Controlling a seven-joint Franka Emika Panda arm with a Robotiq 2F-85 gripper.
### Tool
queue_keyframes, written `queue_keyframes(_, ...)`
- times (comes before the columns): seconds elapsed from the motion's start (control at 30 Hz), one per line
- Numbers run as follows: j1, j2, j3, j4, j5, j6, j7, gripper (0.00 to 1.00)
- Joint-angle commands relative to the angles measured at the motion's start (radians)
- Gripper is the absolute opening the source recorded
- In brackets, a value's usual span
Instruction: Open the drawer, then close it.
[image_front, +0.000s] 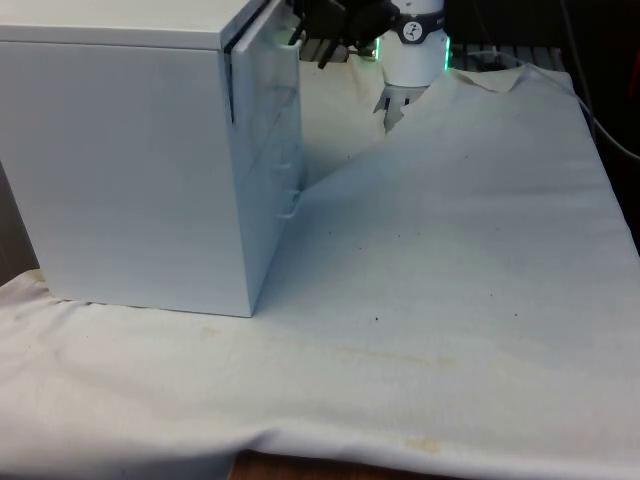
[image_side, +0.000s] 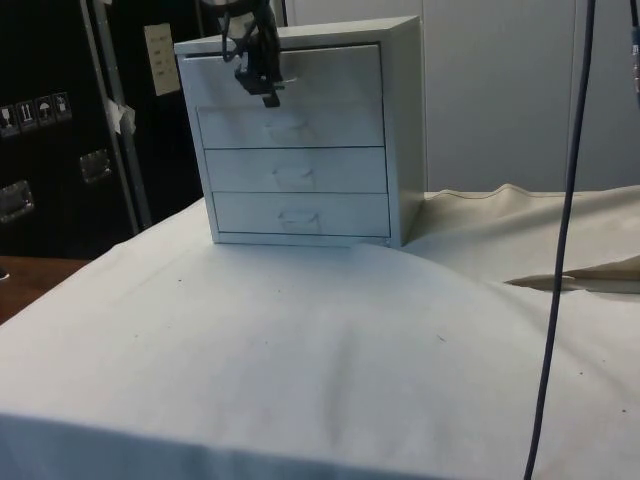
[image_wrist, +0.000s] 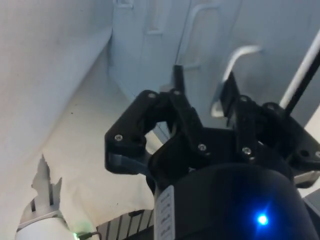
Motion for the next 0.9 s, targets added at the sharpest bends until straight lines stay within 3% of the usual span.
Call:
queue_keyframes(0.0, 0.007, -0.005, 0.003, -0.01, 0.0, 0.003, 0.01, 0.34)
queue_keyframes(0.03, 0.007, -0.005, 0.003, -0.01, 0.0, 0.002, 0.01, 0.29)
queue_keyframes(0.07, 0.008, -0.006, 0.003, -0.01, 0.0, 0.001, 0.01, 0.17)
queue_keyframes(0.17, 0.014, -0.004, 0.005, -0.004, -0.003, -0.009, 0.02, 0.02)
queue_keyframes(0.2, 0.002, -0.001, 0.0, 0.002, -0.004, -0.005, 0.006, 0.0)
queue_keyframes(0.23, 0.017, -0.003, 0.007, -0.002, -0.005, -0.014, 0.028, 0.0)
queue_keyframes(0.27, 0.019, -0.003, 0.01, 0.001, -0.007, -0.02, 0.033, 0.0)
queue_keyframes(0.47, 0.021, -0.001, 0.032, 0.02, -0.034, -0.055, 0.069, 0.0)
queue_keyframes(0.5, 0.015, -0.001, 0.034, 0.017, -0.025, -0.049, 0.065, 0.0)
queue_keyframes(0.57, 0.024, 0.0, 0.038, 0.024, -0.041, -0.065, 0.08, 0.0)
queue_keyframes(0.7, 0.026, 0.001, 0.055, 0.034, -0.058, -0.088, 0.104, 0.0)
queue_keyframes(0.73, 0.019, -0.001, 0.057, 0.029, -0.052, -0.079, 0.101, 0.0)
queue_keyframes(0.77, 0.026, 0.001, 0.06, 0.037, -0.061, -0.093, 0.109, 0.0)
queue_keyframes(0.87, 0.026, 0.002, 0.07, 0.042, -0.07, -0.107, 0.121, 0.0)
